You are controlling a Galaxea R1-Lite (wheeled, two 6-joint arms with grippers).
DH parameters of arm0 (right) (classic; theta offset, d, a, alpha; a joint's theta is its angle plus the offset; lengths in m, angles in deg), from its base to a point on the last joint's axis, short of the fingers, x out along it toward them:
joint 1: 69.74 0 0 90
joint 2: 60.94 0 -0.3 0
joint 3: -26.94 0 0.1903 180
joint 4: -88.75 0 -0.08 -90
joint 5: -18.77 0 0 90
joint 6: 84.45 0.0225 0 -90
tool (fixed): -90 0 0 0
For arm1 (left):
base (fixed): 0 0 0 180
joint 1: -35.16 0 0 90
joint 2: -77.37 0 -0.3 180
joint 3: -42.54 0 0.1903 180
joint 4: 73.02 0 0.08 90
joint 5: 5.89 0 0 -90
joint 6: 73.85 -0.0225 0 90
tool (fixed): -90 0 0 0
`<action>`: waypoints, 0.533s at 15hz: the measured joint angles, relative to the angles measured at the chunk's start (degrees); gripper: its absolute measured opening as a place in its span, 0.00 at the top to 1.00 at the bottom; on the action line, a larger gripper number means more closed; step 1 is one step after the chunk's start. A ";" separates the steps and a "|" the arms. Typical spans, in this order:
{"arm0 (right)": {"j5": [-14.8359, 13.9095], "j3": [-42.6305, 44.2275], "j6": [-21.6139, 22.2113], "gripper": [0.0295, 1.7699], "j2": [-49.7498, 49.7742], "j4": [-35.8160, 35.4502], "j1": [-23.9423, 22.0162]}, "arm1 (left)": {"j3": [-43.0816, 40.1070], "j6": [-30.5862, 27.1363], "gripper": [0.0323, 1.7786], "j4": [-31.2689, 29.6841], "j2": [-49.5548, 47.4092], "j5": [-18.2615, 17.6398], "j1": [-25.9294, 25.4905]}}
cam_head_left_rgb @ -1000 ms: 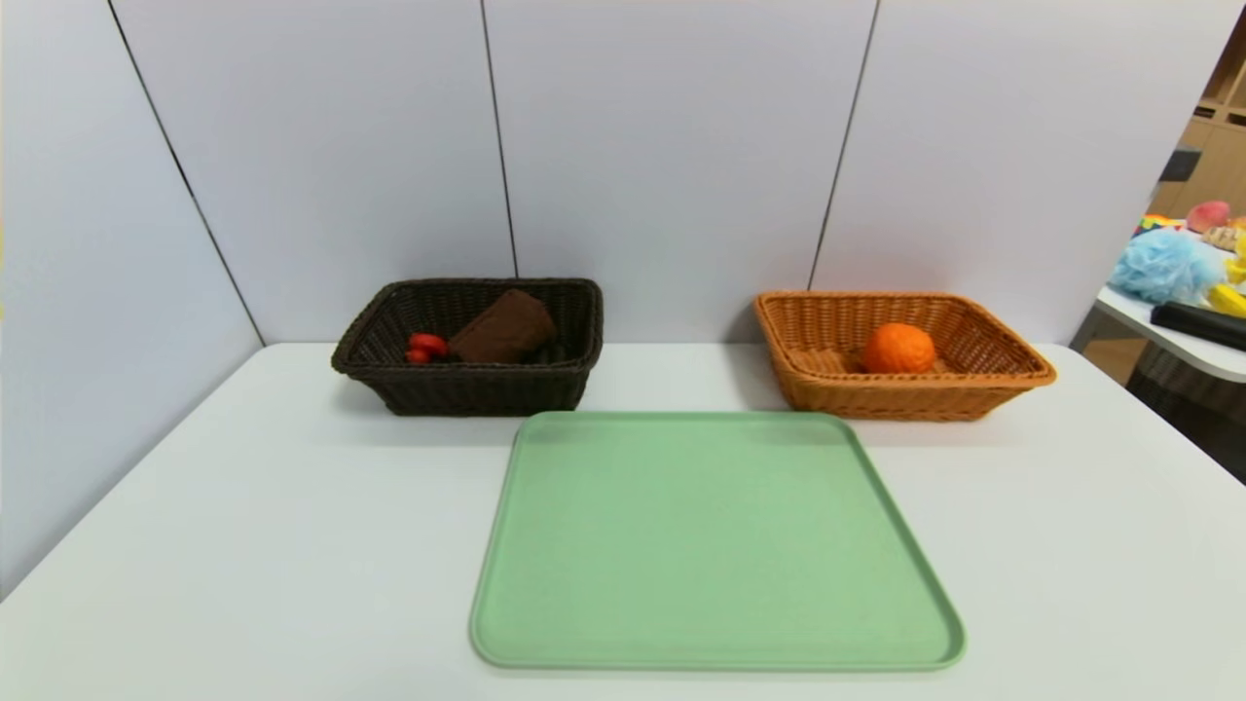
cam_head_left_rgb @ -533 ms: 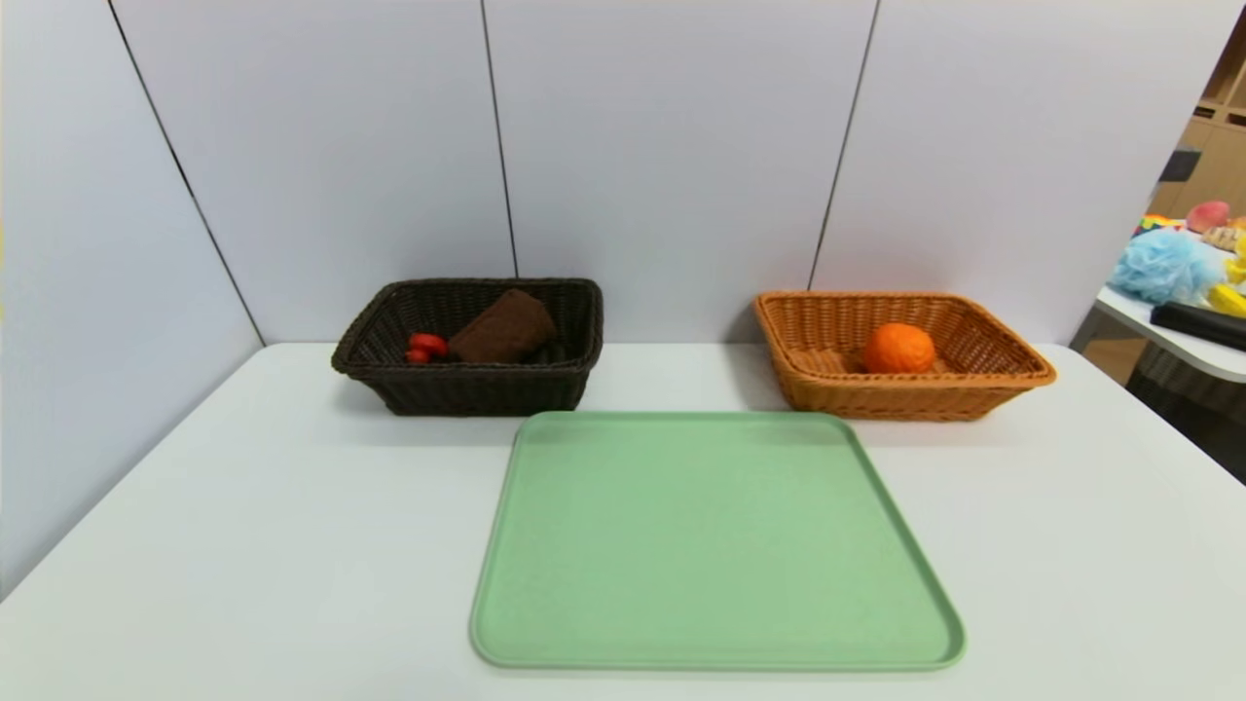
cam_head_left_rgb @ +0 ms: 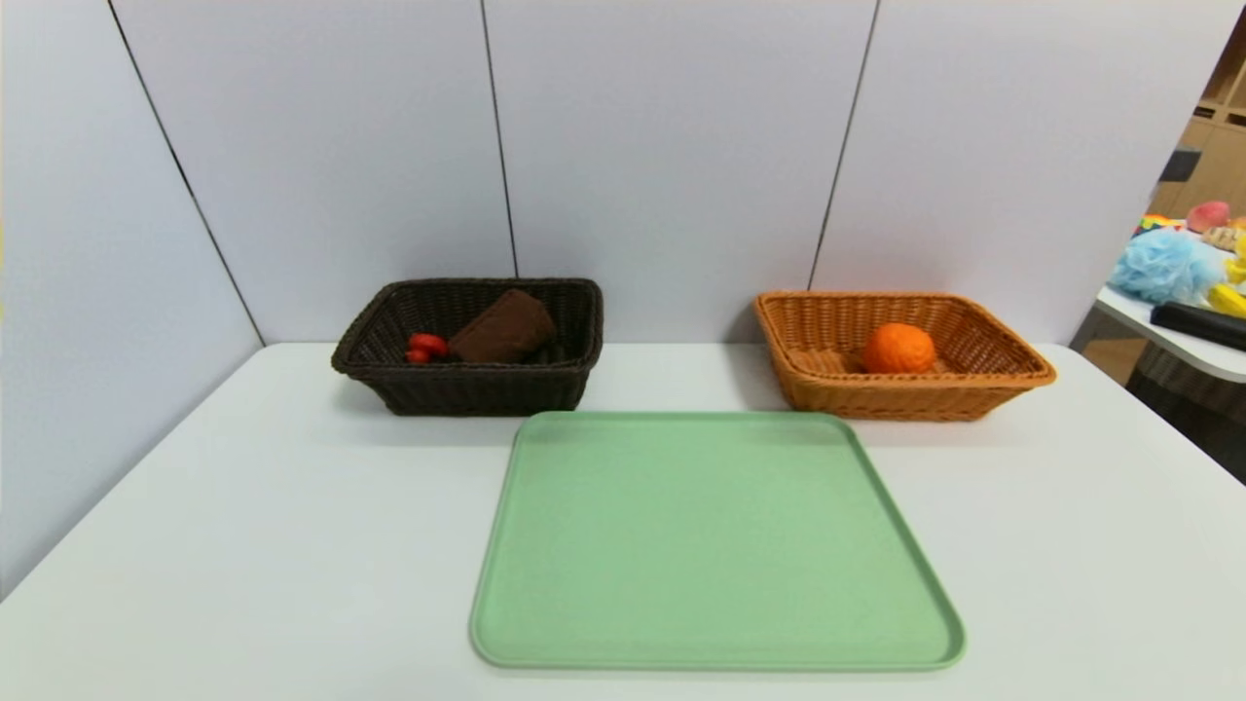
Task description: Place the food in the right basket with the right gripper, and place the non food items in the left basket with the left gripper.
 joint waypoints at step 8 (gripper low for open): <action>-0.59 -16.10 -0.50 0.03 0.00 -22.38 0.00 | -2.44 -0.16 0.05 -1.88 -0.02 0.09 0.02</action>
